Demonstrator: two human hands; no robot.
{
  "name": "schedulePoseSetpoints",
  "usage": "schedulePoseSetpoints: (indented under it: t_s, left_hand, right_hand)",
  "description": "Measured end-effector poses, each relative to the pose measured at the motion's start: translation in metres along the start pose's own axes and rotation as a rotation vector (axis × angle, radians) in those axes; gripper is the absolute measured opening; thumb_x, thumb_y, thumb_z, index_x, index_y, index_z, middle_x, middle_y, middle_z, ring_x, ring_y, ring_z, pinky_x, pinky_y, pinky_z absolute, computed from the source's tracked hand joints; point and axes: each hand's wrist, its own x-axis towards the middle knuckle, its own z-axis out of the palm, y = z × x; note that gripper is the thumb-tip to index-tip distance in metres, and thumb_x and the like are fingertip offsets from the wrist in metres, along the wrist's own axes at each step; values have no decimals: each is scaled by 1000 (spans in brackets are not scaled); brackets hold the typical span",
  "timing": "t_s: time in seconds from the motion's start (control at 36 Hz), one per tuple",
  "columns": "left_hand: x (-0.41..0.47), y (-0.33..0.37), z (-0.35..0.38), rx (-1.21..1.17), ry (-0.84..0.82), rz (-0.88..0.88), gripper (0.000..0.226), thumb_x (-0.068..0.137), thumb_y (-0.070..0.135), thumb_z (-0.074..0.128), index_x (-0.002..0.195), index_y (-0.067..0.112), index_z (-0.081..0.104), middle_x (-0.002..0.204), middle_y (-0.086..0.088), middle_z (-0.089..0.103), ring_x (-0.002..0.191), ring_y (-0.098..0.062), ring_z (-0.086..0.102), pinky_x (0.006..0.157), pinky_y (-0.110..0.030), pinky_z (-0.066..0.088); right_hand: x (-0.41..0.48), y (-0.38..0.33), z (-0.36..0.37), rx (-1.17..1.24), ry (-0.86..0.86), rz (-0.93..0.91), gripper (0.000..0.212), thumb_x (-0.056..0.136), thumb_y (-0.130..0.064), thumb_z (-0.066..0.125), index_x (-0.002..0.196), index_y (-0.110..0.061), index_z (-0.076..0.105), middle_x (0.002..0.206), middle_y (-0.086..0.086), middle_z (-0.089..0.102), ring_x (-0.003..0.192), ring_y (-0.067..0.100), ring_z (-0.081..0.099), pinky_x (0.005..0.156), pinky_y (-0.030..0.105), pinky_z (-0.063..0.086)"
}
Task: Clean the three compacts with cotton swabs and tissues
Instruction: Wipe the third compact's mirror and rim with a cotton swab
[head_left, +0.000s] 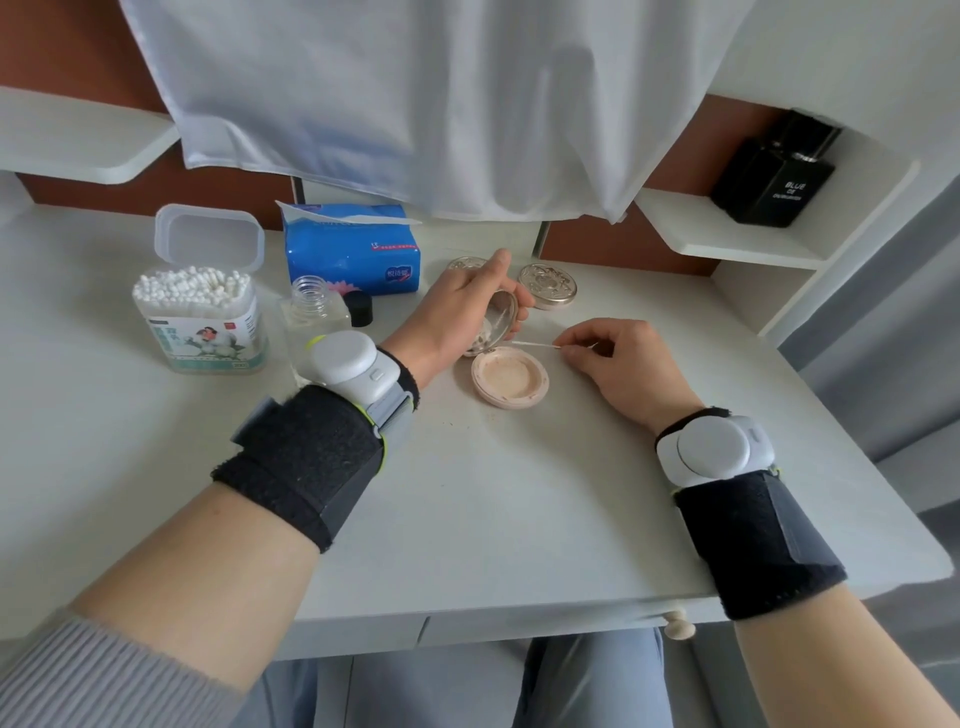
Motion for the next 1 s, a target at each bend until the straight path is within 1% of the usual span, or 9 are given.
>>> schedulePoseSetpoints:
  t_s: [0.06,0.17,0.28,0.42,0.53,0.67,0.75,0.89,1.0]
  left_hand:
    - [0,-1,0,6,7,3,56,104,38,30,93,-3,68,86,-16,66,78,-22,63,77,-29,54]
    - [1,-1,0,-16,-1,-13,56,103,38,31,94,-2,68,85,-14,66,76,-20,64,70,-23,54]
    - [2,-3,-1,-10,6,-2,56,103,39,31,93,-1,68,85,-13,66,76,-19,64,70,-24,54]
    - [2,-1,1,-20,-4,-13,56,103,39,30,94,-2,68,86,-13,65,75,-18,64,69,-22,54]
    - [2,-3,0,10,12,-2,54,103,40,30,89,4,69,87,-13,67,77,-18,65,74,-26,54]
    - [2,-2,1,-19,8,-8,54,103,39,31,86,5,68,85,-13,66,74,-18,65,72,-25,55]
    - [3,-3,0,15,20,7,53,103,40,30,85,8,69,86,-13,68,76,-18,66,77,-28,54]
    - [2,-2,0,-23,1,-4,53,103,40,31,87,5,68,85,-14,65,74,-18,64,70,-24,55]
    - [2,-2,0,10,11,10,52,103,40,30,84,9,68,86,-13,66,74,-17,64,68,-22,54]
  right_hand:
    - [0,0,-1,24,34,15,11,88,-18,64,86,-27,71,69,-16,59,59,1,49,58,6,37]
    - [-2,-3,0,1,-60,-27,12,88,-17,65,85,-27,71,70,-14,60,59,-1,49,58,4,38]
    - [0,-1,0,9,20,1,10,88,-18,64,88,-24,73,69,-16,58,60,2,49,57,3,36]
    - [-3,-5,0,-14,-65,-50,11,88,-17,65,87,-25,73,69,-17,59,61,0,50,59,4,37]
    - [-1,-3,0,16,10,-8,10,88,-19,65,88,-25,73,69,-17,59,59,2,49,59,6,37]
    - [-4,-5,1,-1,-51,-33,11,88,-18,64,87,-25,73,69,-15,59,62,5,50,59,4,38]
    - [-2,-4,1,12,9,-16,10,88,-19,65,89,-23,74,70,-16,60,61,4,50,58,4,38]
    - [-4,-5,2,13,-59,-47,12,88,-18,65,86,-27,72,66,-18,58,59,1,50,59,4,37]
    - [0,-1,1,39,43,10,11,88,-20,64,85,-28,72,66,-14,58,55,-3,49,55,5,37]
